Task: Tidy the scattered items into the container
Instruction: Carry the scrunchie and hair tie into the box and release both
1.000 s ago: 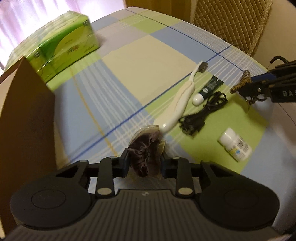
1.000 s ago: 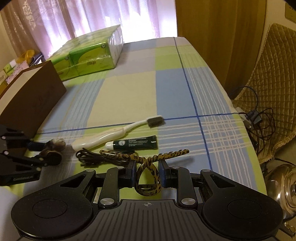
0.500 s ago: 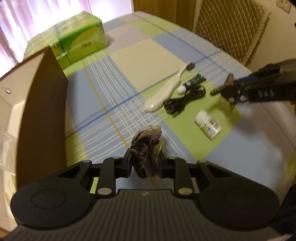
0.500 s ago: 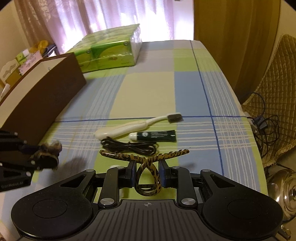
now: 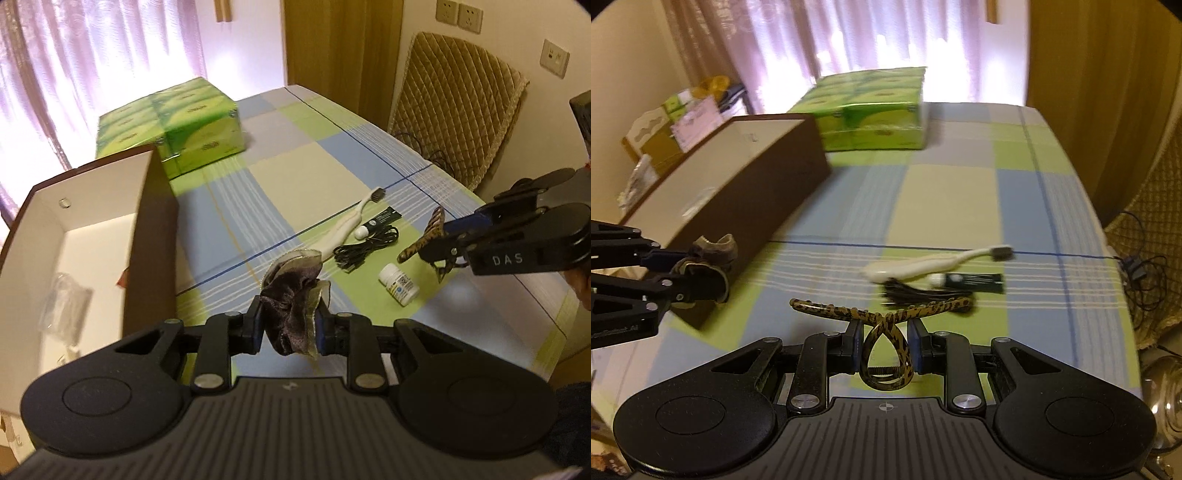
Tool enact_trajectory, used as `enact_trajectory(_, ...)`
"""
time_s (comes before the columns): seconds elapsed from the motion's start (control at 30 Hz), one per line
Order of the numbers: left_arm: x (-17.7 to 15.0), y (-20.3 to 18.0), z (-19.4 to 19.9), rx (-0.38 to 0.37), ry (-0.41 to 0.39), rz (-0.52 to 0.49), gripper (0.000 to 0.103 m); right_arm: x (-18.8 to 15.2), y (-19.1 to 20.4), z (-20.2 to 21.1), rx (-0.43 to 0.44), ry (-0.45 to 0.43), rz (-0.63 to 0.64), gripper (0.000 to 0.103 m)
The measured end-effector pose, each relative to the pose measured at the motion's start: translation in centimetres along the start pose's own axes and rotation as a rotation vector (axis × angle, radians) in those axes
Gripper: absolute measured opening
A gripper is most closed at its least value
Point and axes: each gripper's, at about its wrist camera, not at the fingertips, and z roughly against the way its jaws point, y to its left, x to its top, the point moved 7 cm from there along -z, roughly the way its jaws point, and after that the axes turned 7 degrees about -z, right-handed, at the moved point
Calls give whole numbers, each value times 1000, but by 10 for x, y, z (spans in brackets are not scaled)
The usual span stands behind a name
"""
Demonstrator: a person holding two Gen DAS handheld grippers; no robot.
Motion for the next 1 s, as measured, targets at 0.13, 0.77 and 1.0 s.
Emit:
enact_trajectory(0.13, -13, 16, 24, 10, -15, 24, 22, -3, 33, 2, 50, 8, 27, 27)
enact_trajectory(0.77, -49, 170, 103, 183, -79, 8, 22, 57, 210, -12, 255, -151, 184, 27)
enact_trajectory(1.0, -50, 218, 86, 170, -46, -65, 22, 77, 250, -47, 238, -162, 265, 27)
